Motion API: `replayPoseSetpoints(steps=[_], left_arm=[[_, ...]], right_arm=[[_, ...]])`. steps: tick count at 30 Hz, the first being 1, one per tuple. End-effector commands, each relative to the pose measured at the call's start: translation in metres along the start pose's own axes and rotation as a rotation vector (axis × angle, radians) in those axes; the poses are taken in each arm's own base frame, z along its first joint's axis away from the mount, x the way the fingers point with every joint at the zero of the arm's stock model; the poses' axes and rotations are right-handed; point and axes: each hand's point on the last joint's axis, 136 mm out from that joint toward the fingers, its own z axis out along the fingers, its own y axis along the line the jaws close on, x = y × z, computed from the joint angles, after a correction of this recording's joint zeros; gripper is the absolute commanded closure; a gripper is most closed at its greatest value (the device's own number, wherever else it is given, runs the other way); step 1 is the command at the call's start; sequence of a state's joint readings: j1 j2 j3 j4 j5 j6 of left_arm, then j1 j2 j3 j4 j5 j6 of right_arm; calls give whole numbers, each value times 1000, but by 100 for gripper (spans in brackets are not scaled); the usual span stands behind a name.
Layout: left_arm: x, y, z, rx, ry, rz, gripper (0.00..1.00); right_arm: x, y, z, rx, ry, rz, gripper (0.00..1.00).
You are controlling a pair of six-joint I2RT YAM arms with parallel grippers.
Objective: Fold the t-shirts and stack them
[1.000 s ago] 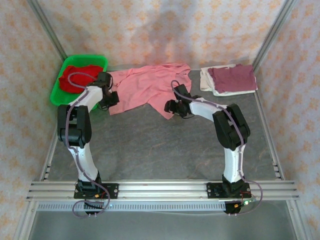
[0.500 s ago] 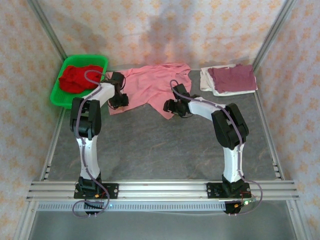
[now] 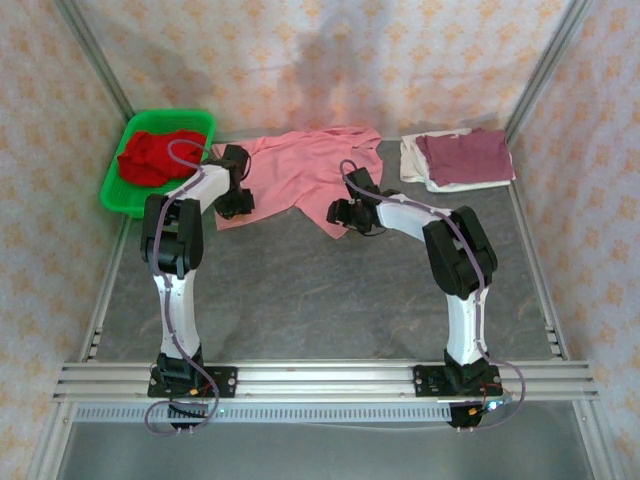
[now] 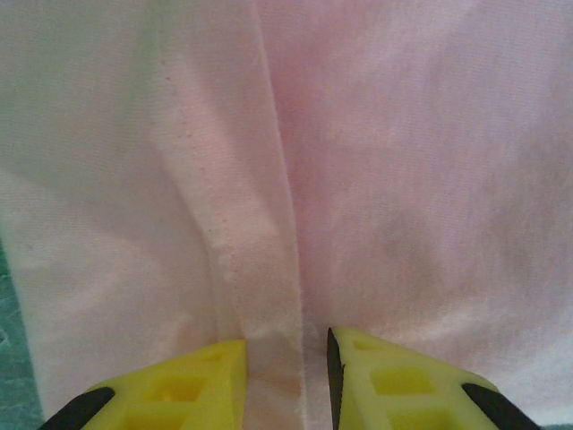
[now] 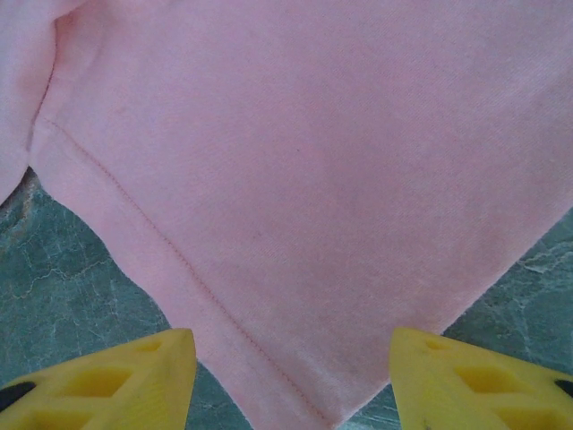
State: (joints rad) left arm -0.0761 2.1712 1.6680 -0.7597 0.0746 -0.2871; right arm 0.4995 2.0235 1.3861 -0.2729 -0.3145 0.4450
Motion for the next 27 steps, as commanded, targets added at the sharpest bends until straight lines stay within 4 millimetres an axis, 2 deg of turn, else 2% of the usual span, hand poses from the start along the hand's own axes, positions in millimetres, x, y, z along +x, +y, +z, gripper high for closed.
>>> replayPoseSetpoints(steps=[1,11,14,16,19,27], left_arm=[[-1,17,-16,-55,-21,-12,70],[7,12,6,-44,33,3,71],[6,11,5,-41,32,0,85],[4,12,-1,-41,19,-3,88],[1,14,-13,-44,-4,-5,99],[-8,21,-54,-46,-93,-24,100]], right_arm=[[1,-1,-3,20,-1,-13,41],[1,0,-3,20,1,-11,41],[1,1,-4,17,0,-9,41],[0,0,-5,20,-3,-7,41],[0,0,-7,22,-8,-6,41],[-1,-2,-10,35,-10,-8,41]])
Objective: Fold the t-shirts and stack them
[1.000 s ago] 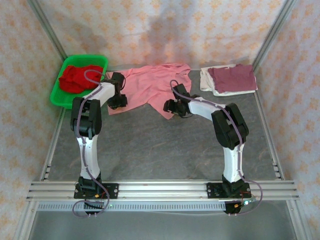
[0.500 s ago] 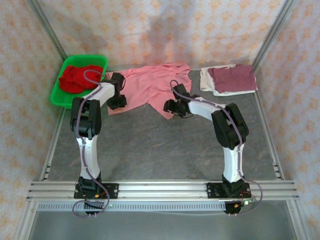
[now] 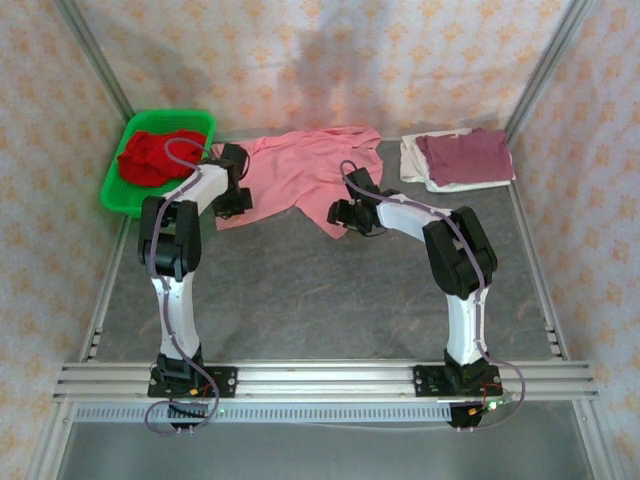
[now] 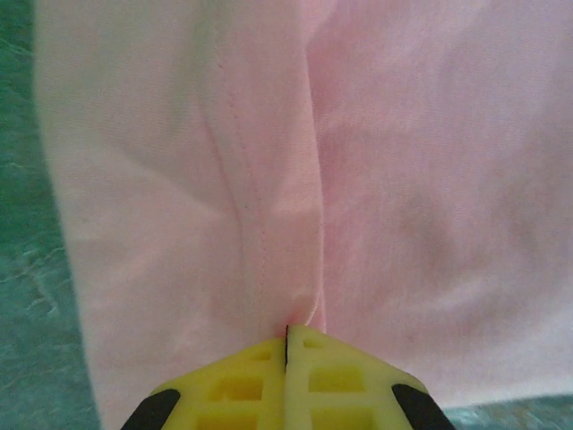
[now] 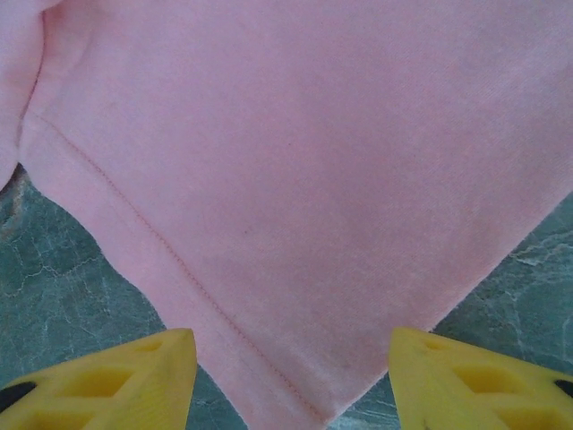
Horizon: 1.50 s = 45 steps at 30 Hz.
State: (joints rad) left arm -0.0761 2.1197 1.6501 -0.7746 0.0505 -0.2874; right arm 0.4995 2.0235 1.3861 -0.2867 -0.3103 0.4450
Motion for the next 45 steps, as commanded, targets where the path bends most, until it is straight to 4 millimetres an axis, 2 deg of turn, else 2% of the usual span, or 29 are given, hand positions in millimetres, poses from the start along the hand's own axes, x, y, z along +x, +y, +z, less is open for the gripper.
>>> replayPoseSetpoints(steps=[1,5,7,8,11,14,17,24,26,31,34,39,42,45], left_arm=[[-9,17,-41,-27,-79,-30,100],[-12,30,-57,-6,-122,-92,100],[-9,38,-55,-3,-119,-123,100],[-11,42,-67,8,-146,-141,100],[-8,53,-74,16,-174,-178,100],[-5,62,-76,24,-184,-214,100],[-1,68,-72,38,-189,-249,100],[5,76,-68,40,-191,-281,100],[6,78,-66,48,-186,-288,100],[8,81,-69,44,-192,-282,100],[10,81,-69,45,-196,-288,100],[13,81,-71,53,-208,-296,100],[16,81,-68,54,-201,-295,100],[17,78,-64,76,-216,-294,100]], right_arm=[[-3,0,-10,27,-21,-7,41],[-4,2,-13,21,-20,9,41],[-2,2,-14,25,-9,10,41],[-2,2,-16,29,-8,11,41],[1,-2,-17,47,3,16,40],[4,4,-13,21,34,11,40],[8,1,-4,44,48,17,40],[-1,14,15,18,47,34,41],[1,11,22,40,65,35,43],[1,-3,24,138,39,9,43],[8,-12,30,199,76,-21,44],[22,-15,20,278,86,-75,43],[21,-12,12,281,56,-87,42],[26,-14,19,284,79,-105,44]])
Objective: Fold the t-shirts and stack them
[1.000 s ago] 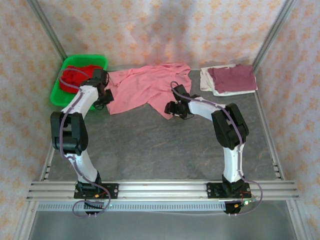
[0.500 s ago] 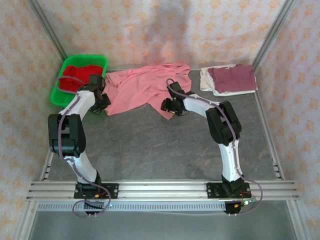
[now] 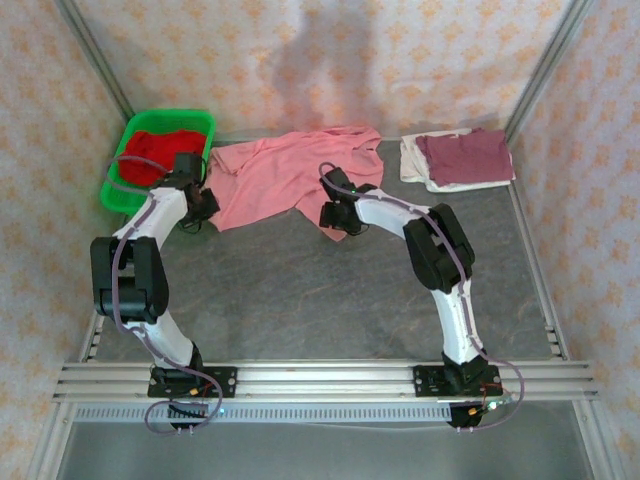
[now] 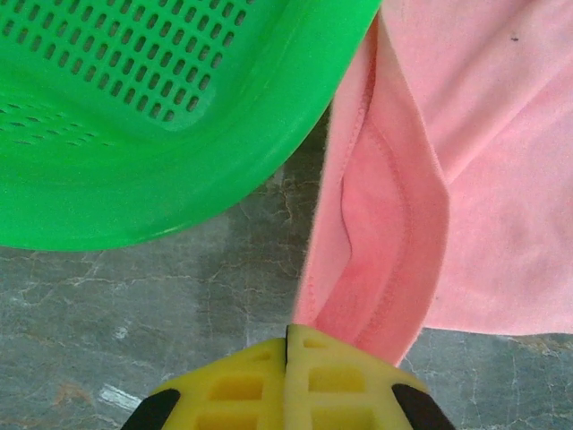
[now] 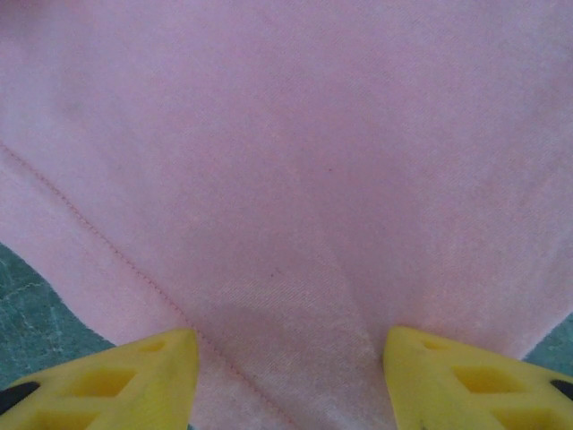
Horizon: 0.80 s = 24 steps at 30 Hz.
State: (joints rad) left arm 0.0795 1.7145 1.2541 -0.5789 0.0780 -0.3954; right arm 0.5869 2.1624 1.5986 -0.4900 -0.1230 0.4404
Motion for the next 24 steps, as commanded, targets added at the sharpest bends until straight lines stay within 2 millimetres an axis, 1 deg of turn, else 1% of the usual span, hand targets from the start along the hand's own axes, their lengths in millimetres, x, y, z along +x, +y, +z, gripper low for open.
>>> replayPoseSetpoints(steps=[1,3,5,8,10,11,13,18,20,24], left_arm=[[-2,0,-3,28,-37,-28,100],[-3,0,-3,33,-43,-34,100],[-4,-1,-4,35,-49,-39,100],[-5,-1,-7,38,-58,-41,100],[-6,-2,-10,47,-62,-46,100],[-6,-2,-12,52,-67,-48,100],[-5,-3,-18,68,-75,-56,100],[6,-2,-36,106,-76,-64,100],[15,1,-44,115,-65,-62,100],[32,11,-63,120,-75,-61,100]], right_arm=[[23,-22,7,99,79,-39,46],[27,-25,12,115,96,-51,52],[30,-27,14,121,101,-57,62],[35,-34,17,148,109,-71,80],[37,-41,14,176,104,-81,88],[38,-45,10,183,94,-81,90],[41,-51,2,186,72,-81,100],[50,-66,-25,162,69,-42,100],[53,-70,-42,127,62,-10,100],[55,-67,-80,19,43,21,100]])
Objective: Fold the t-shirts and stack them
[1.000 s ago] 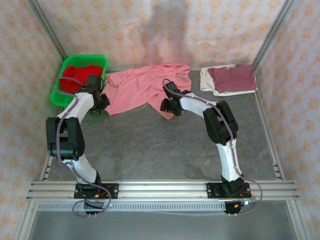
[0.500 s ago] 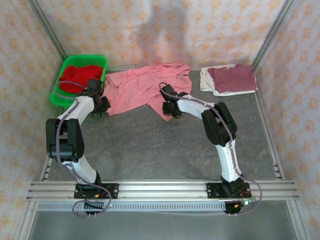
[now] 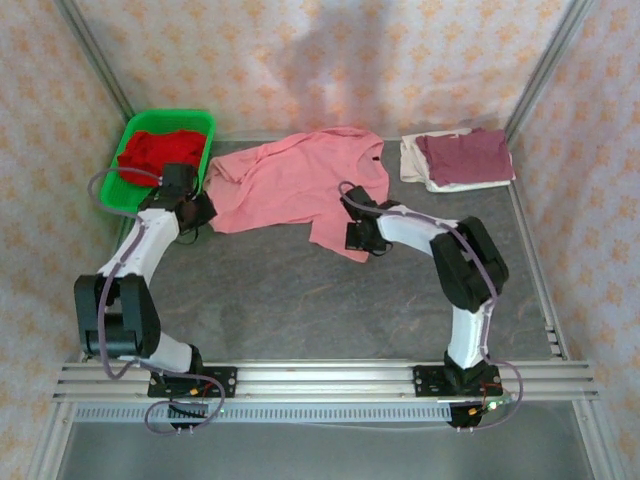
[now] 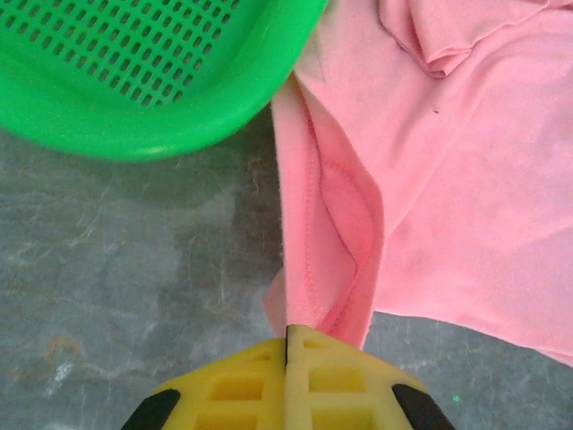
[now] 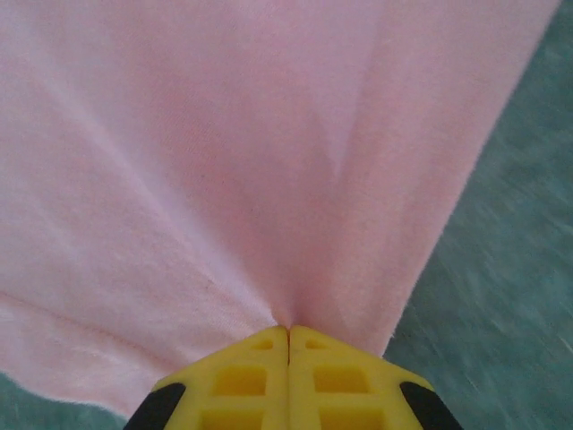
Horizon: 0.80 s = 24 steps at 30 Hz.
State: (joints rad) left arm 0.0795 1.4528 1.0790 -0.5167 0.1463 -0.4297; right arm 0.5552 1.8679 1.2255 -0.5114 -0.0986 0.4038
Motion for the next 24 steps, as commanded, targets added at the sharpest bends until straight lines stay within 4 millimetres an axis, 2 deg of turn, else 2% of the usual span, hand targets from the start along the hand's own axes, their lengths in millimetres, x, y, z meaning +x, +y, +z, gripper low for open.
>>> replayPoseSetpoints(steps=[1,6,10,14,16,19,22,24], left_arm=[[19,13,-23,-9,13,-19,100],[26,14,-76,77,-79,12,100],[22,14,-137,138,-208,26,100],[13,7,-206,235,-349,34,100],[7,-1,-248,302,-422,43,100],[-4,-9,-311,375,-552,71,100],[-18,-10,-373,403,-699,100,100],[-27,-12,-402,409,-766,126,100]], right_arm=[[2,0,-43,-106,-23,45,100],[5,-8,-107,-212,-141,66,100],[8,-17,-171,-308,-264,89,100],[5,-31,-261,-416,-474,117,100],[5,-42,-315,-448,-586,103,100],[4,-56,-382,-478,-727,76,100],[2,-68,-441,-501,-864,66,100],[-1,-71,-468,-510,-926,45,100]])
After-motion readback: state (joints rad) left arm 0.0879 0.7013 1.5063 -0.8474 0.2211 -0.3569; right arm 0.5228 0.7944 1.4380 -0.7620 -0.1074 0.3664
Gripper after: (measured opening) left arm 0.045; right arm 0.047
